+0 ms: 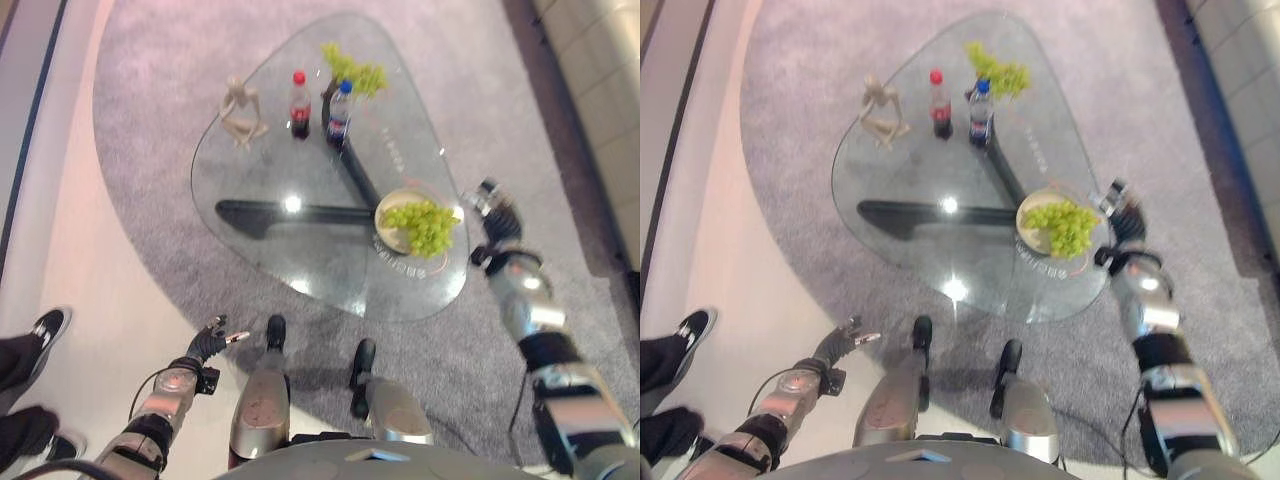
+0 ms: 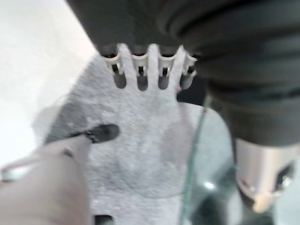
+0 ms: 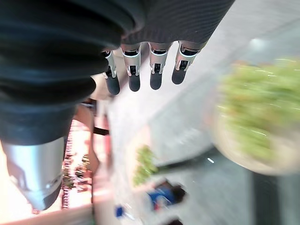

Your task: Pick up fruits into the plate

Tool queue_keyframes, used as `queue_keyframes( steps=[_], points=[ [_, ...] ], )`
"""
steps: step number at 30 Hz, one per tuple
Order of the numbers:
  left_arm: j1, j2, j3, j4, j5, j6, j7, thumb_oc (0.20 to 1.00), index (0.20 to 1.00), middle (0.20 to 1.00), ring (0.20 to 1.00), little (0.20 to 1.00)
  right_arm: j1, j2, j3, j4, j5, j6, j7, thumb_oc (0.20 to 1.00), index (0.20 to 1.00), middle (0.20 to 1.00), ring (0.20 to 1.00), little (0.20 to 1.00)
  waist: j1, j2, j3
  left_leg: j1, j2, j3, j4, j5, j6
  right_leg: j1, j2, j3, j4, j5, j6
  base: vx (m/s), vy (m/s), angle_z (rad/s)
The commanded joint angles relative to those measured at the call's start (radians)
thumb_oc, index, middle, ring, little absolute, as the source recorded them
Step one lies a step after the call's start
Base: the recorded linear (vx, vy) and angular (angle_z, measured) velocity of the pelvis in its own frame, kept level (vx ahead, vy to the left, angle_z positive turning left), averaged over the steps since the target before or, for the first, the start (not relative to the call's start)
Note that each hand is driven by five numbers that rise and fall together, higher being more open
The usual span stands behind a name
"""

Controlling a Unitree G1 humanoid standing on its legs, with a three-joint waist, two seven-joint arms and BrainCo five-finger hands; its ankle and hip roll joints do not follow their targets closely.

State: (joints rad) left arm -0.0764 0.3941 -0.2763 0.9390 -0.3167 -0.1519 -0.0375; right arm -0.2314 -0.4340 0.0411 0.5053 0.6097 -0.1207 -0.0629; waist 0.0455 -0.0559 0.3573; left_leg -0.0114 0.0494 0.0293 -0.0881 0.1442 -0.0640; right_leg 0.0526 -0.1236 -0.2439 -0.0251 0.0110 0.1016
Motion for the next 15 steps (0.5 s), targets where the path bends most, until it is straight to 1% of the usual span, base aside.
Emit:
queue_keyframes(
  steps=[1, 2, 3, 5, 7, 10, 11, 13, 14, 15],
  points=[
    [0.054, -0.048, 0.035, 0.085, -0.032, 0.003, -0.009, 1.0, 1.0, 1.0, 1.0, 1.0, 0.092, 0.006, 0.006, -0.01, 0.032, -0.091, 0.05, 1.0, 1.0, 1.0, 1.0, 1.0, -0.028, 0.023, -0.128, 0.048, -0.031, 0.075, 0.06, -0.167, 0.042, -0.045, 0.026, 0.041, 0.08, -0.016, -0.007, 0.13, 0.011, -0.22],
    [0.058, -0.05, 0.037, 0.086, -0.035, 0.005, -0.009, 1.0, 1.0, 1.0, 1.0, 1.0, 0.099, 0.011, 0.007, -0.008, 0.033, -0.086, 0.051, 1.0, 1.0, 1.0, 1.0, 1.0, -0.029, 0.023, -0.133, 0.052, -0.031, 0.076, 0.058, -0.168, 0.042, -0.041, 0.027, 0.042, 0.078, -0.016, -0.007, 0.14, 0.009, -0.18],
    [0.079, -0.064, 0.062, 0.102, -0.036, 0.011, -0.014, 1.0, 1.0, 1.0, 1.0, 1.0, 0.157, 0.053, 0.019, 0.035, 0.05, -0.09, 0.067, 1.0, 1.0, 1.0, 1.0, 1.0, -0.04, 0.022, -0.157, 0.077, -0.031, 0.082, 0.05, -0.172, 0.04, -0.019, 0.027, 0.045, 0.069, -0.018, -0.006, 0.09, -0.002, -0.09],
    [0.09, -0.074, 0.074, 0.126, -0.037, 0.01, -0.017, 1.0, 1.0, 1.0, 1.0, 1.0, 0.195, 0.096, 0.032, 0.088, 0.035, -0.1, 0.081, 1.0, 1.0, 1.0, 1.0, 1.0, -0.049, 0.021, -0.173, 0.096, -0.031, 0.087, 0.043, -0.175, 0.04, -0.001, 0.029, 0.049, 0.059, -0.018, -0.007, 0.08, -0.004, -0.12],
    [0.101, -0.087, 0.084, 0.159, -0.039, 0.01, -0.03, 1.0, 1.0, 1.0, 1.0, 1.0, 0.225, 0.132, 0.037, 0.169, 0.051, -0.091, 0.114, 1.0, 1.0, 1.0, 1.0, 1.0, -0.059, 0.023, -0.188, 0.119, -0.031, 0.093, 0.034, -0.178, 0.041, 0.017, 0.031, 0.056, 0.049, -0.018, -0.007, 0.05, 0.001, -0.2],
    [0.111, -0.108, 0.095, 0.223, -0.034, 0.001, -0.049, 1.0, 1.0, 1.0, 1.0, 1.0, 0.254, 0.175, 0.021, 0.343, 0.062, -0.123, 0.185, 1.0, 1.0, 1.0, 1.0, 1.0, -0.069, 0.029, -0.209, 0.141, -0.03, 0.102, 0.024, -0.181, 0.041, 0.04, 0.032, 0.062, 0.033, -0.015, -0.005, 0.04, 0.01, -0.1],
    [0.113, -0.117, 0.097, 0.248, -0.036, -0.003, -0.054, 1.0, 1.0, 1.0, 1.0, 1.0, 0.261, 0.189, 0.017, 0.409, 0.05, -0.147, 0.207, 1.0, 1.0, 1.0, 1.0, 1.0, -0.071, 0.032, -0.214, 0.146, -0.031, 0.104, 0.022, -0.182, 0.041, 0.047, 0.031, 0.064, 0.027, -0.014, -0.004, 0.03, 0.014, -0.12],
    [0.115, -0.131, 0.102, 0.283, -0.025, -0.001, -0.054, 1.0, 1.0, 1.0, 1.0, 1.0, 0.27, 0.209, 0.011, 0.51, 0.035, -0.162, 0.229, 1.0, 1.0, 1.0, 1.0, 1.0, -0.075, 0.038, -0.221, 0.155, -0.03, 0.107, 0.018, -0.185, 0.041, 0.056, 0.029, 0.067, 0.018, -0.011, -0.002, 0.01, 0.015, -0.11],
    [0.116, -0.137, 0.103, 0.296, -0.022, 0.004, -0.051, 1.0, 1.0, 1.0, 1.0, 1.0, 0.272, 0.217, 0.008, 0.551, 0.015, -0.161, 0.23, 1.0, 1.0, 1.0, 1.0, 1.0, -0.077, 0.04, -0.223, 0.158, -0.03, 0.109, 0.016, -0.186, 0.042, 0.059, 0.029, 0.068, 0.014, -0.01, -0.002, -0.01, 0.018, -0.13],
    [0.115, -0.145, 0.108, 0.314, -0.018, 0.012, -0.051, 1.0, 1.0, 1.0, 1.0, 1.0, 0.274, 0.225, 0.009, 0.603, -0.016, -0.176, 0.23, 1.0, 1.0, 1.0, 1.0, 1.0, -0.08, 0.044, -0.225, 0.162, -0.031, 0.112, 0.014, -0.188, 0.042, 0.062, 0.029, 0.069, 0.009, -0.009, -0.003, -0.02, 0.019, -0.15]
  ],
)
